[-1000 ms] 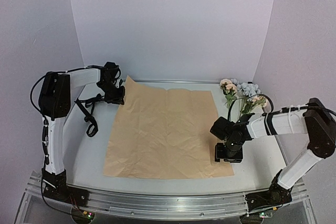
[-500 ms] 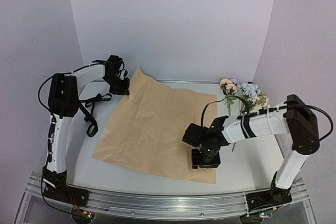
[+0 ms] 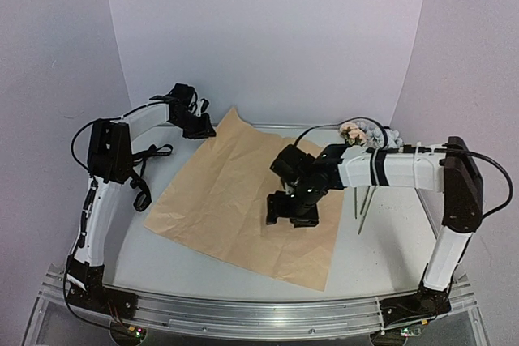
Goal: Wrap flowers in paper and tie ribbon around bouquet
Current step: Adjust the flattened wrapping paper at the center of the board.
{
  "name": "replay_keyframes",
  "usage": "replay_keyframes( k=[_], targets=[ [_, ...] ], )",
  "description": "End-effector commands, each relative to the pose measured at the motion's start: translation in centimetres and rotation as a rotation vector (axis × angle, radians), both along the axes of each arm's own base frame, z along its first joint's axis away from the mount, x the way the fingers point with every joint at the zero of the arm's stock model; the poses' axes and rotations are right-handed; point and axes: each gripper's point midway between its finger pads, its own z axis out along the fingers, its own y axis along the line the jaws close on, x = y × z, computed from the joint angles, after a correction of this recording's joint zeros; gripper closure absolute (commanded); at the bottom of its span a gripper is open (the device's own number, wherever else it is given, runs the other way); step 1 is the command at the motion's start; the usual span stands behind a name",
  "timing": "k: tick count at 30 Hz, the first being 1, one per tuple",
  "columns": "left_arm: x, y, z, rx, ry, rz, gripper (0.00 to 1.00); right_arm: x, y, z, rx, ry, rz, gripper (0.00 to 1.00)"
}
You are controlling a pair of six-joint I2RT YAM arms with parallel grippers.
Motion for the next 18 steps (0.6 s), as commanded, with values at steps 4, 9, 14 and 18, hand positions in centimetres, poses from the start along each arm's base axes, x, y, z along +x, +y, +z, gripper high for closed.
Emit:
replay_keyframes(
  k=[4,9,14,18],
  targets=[
    [2.8,-3.4,6.9,-0.175,-0.226,-0.093,0.84,1.5,-7.1,-1.1,-0.095,-0.016,0.062,0.14],
    [3.4,-3.5,9.4,-0.236,-0.25,-0.055,0.6,2.4,-8.6,-4.1,-0.186,0.002,0.073,0.24],
    [1.9,-1.2,10.9,-0.247,-0.157,0.112,0.41,1.9,-9.4,-6.2,-0.237,0.045,0.004,0.36],
    [-3.2,3.0,11.5,-0.28,-0.07,0.343,0.3,0.6,-9.8,-6.8,-0.289,0.038,-0.039,0.41]
  ],
)
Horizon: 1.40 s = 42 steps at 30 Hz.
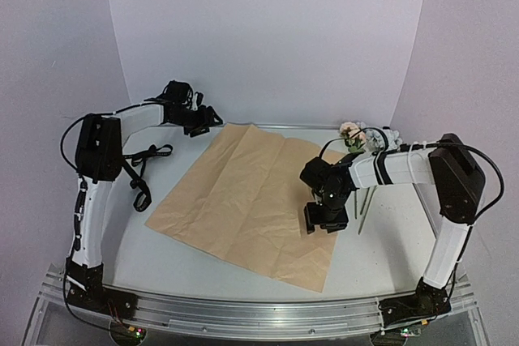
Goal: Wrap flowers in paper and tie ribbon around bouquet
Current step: Adjust the flattened wrapping paper at the center of the board.
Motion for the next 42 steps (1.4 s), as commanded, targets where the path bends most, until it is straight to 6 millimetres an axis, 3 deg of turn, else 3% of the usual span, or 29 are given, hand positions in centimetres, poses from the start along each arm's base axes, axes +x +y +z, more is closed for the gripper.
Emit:
replay_keyframes(
  k=[1,5,6,7,9,13,15,19,23,30,35,42],
  targets=[
    [-5.0,4.7,8.7,-0.109,-0.014,0.269,0.3,-1.3,-0.6,-0.4,-0.075,-0.032,-0.055,0.42],
    [-12.2,8.8,7.6,-0.145,0.086,0.448,0.23,-3.4,0.5,-0.4,-0.065,-0.029,-0.11,0.44],
    [-14.0,10.1,5.9,-0.126,0.139,0.505,0.2,-3.9,1.2,-0.5,-0.056,-0.031,-0.124,0.45],
    [-15.8,11.0,6.0,-0.134,0.157,0.538,0.19,-4.2,1.7,-0.5,-0.045,-0.035,-0.131,0.45],
    [-19.6,12.9,3.1,-0.122,0.243,0.624,0.15,-4.9,3.1,-0.6,-0.022,-0.042,-0.145,0.45],
    [-25.6,14.4,-1.0,-0.153,0.347,0.689,0.12,-5.4,4.9,-1.0,0.037,-0.061,-0.186,0.46],
    [-27.7,15.0,-2.7,-0.155,0.382,0.707,0.12,-5.6,5.1,-1.4,0.06,-0.053,-0.217,0.46],
    [-31.1,15.2,-5.3,-0.189,0.426,0.739,0.11,-6.3,4.0,-2.2,0.043,-0.065,-0.246,0.47],
    [-32.6,14.1,-7.1,-0.209,0.468,0.751,0.11,-6.3,3.2,-2.3,0.04,-0.089,-0.265,0.47],
    [-32.4,12.4,-9.8,-0.247,0.509,0.757,0.15,-6.4,2.8,-2.5,0.049,-0.101,-0.292,0.48],
    [-31.5,11.9,-10.6,-0.246,0.511,0.756,0.34,-7.1,2.3,-2.8,0.057,-0.106,-0.314,0.48],
    [-30.2,11.6,-10.7,-0.193,0.477,0.733,0.69,-8.6,2.8,-3.0,0.068,-0.12,-0.317,0.49]
  ],
)
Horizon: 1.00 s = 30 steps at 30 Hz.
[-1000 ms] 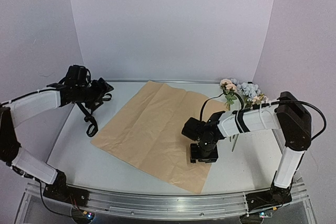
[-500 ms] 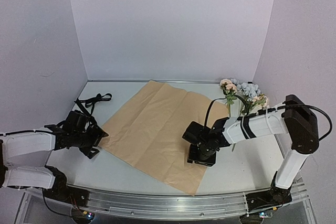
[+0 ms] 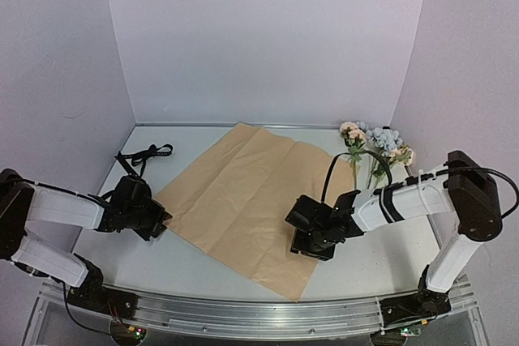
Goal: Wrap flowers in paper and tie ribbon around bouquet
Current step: Adjust the flattened wrapping paper at the center of the board.
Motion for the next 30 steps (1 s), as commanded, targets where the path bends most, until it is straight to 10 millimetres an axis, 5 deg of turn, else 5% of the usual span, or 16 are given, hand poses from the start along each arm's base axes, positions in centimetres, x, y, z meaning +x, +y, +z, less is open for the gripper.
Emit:
replay_keyframes(
  k=[1,8,14,22,30],
  targets=[
    [2.0,-0.5,1.2,0.035,-0.063,-0.024,0.73,-2.6,-1.4,-2.2,-0.057,0.056,-0.022,0.49],
    [3.6,0.9,1.2,0.13,-0.084,-0.086,0.97,-2.7,-0.3,-1.1,-0.03,0.023,0.006,0.49],
    [4.2,0.9,0.9,0.154,-0.078,-0.174,1.0,-0.2,-1.3,3.7,-0.079,-0.079,0.079,0.37],
    [4.3,-0.2,1.8,0.193,-0.08,-0.33,0.76,4.7,-9.6,9.0,-0.25,-0.231,0.042,0.04],
    [5.6,-0.7,5.5,0.252,-0.128,-0.421,0.45,9.1,-15.6,8.5,-0.231,-0.071,-0.04,0.02]
  ],
)
